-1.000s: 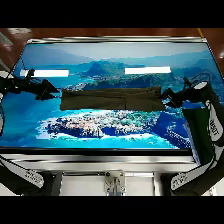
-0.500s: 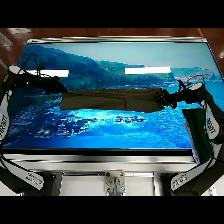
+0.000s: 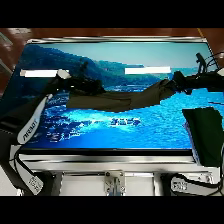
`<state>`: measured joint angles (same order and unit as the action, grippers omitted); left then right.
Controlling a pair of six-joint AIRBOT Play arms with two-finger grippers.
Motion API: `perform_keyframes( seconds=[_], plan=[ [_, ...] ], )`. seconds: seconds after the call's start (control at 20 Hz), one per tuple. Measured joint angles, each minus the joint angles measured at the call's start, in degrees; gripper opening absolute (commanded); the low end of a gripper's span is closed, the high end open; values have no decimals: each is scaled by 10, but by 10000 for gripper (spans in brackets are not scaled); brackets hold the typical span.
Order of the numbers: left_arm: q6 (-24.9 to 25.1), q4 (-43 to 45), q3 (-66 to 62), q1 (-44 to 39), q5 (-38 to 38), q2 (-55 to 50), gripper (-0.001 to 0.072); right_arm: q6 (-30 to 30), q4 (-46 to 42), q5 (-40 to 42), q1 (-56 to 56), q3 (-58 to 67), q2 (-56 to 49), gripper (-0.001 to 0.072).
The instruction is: Fold the shirts.
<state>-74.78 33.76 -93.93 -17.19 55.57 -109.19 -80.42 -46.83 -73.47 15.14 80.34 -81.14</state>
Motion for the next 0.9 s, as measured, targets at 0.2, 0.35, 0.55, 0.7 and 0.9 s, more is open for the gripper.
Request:
perform_keyframes(
  seconds=[0.2, 0.35, 0.55, 0.7, 0.9],
  plan=[
    [4, -68, 0, -86, -49, -27, 40, -31, 0, -34, -9, 0, 84, 58],
    [6, -142, 0, -130, -60, -56, 40, -53, -5, -46, -24, 0, 128, 58],
    [9, -235, 0, -178, -26, -96, 39, -78, -7, -51, -52, 0, 156, 58],
    [21, -270, 0, -189, -12, -107, 38, -96, -17, -39, -84, 0, 163, 58],
    [55, -286, 0, -127, -10, -83, 38, -117, -40, 10, -150, 0, 149, 58]
  ],
)
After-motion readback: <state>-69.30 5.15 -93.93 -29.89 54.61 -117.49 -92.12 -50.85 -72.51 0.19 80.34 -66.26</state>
